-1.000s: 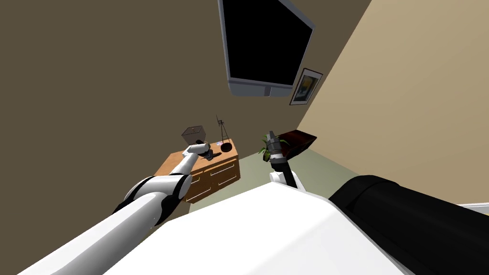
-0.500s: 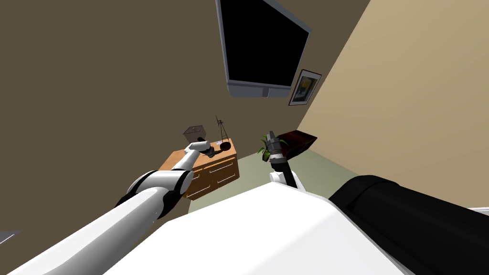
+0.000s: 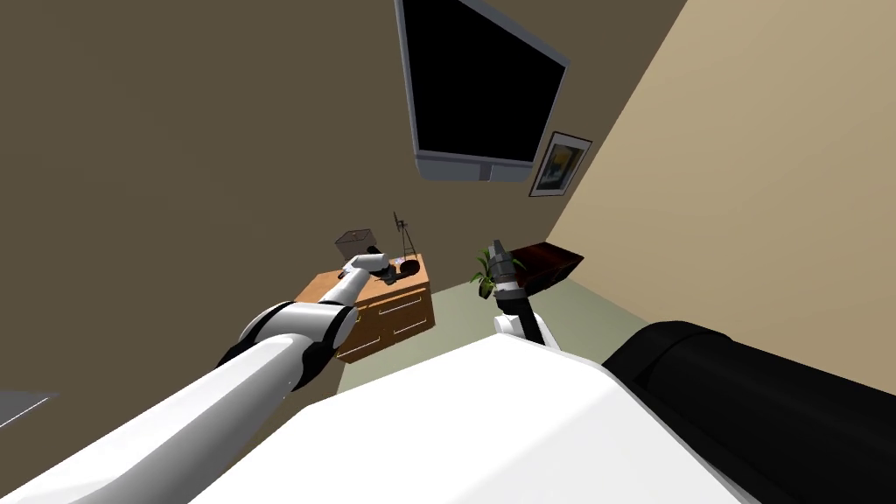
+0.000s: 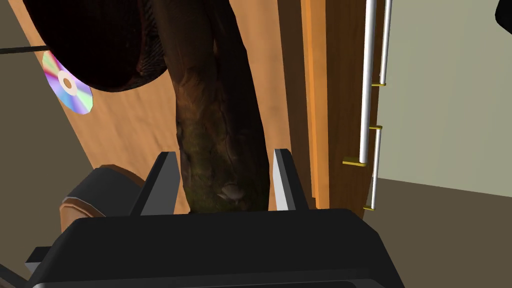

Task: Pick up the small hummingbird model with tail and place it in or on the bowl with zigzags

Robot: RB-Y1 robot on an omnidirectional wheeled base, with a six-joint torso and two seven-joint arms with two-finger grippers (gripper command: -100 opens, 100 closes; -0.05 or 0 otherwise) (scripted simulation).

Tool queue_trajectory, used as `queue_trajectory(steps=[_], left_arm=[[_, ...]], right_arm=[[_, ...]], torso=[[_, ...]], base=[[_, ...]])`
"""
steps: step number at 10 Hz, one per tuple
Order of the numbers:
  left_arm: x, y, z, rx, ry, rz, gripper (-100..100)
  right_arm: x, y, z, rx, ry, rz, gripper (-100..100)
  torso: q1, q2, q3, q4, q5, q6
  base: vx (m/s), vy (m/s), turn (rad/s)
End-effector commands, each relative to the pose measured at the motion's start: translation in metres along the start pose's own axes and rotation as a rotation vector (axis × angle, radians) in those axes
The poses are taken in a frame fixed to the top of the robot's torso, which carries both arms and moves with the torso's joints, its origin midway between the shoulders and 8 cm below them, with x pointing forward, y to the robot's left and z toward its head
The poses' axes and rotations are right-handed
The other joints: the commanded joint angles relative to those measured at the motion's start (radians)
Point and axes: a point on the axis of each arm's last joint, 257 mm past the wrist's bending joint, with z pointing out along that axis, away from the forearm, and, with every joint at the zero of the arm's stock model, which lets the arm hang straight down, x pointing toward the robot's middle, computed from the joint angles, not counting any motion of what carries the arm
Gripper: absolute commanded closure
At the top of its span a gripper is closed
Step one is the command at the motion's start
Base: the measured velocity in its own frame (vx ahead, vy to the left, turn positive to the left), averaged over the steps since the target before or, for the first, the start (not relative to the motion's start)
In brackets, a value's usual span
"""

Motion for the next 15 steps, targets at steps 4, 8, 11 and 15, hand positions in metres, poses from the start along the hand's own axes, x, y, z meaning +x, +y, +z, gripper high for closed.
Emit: queue_trajectory(steps=[4, 8, 11, 15], left_arm=[[-0.016, 0.03, 0.0, -0.105, -0.035, -0.012, 100], [-0.037, 0.064, 0.003, -0.206, -0.064, -0.05, 100], [-0.044, 0.076, 0.001, -0.246, -0.07, -0.077, 100], [-0.054, 0.075, -0.013, -0.272, -0.063, -0.141, 100]], right_arm=[[0.0, 0.0, 0.0, 0.0, 0.0, 0.0, 0], [0.0, 0.0, 0.0, 0.0, 0.0, -0.001, 0], [0.0, 0.0, 0.0, 0.0, 0.0, -0.001, 0], [0.0, 0.0, 0.0, 0.0, 0.0, -0.001, 0]], torso=[[0.008, -0.015, -0.009, -0.004, 0.001, -0.001], [0.011, -0.02, -0.013, -0.006, 0.002, -0.002], [0.013, -0.014, -0.01, -0.006, 0.002, -0.003], [0.017, -0.008, -0.006, -0.003, 0.003, -0.004]], base=[[0.178, -0.108, -0.047], [0.21, -0.061, -0.076], [0.131, -0.024, -0.056], [0.081, 0.027, -0.093]])
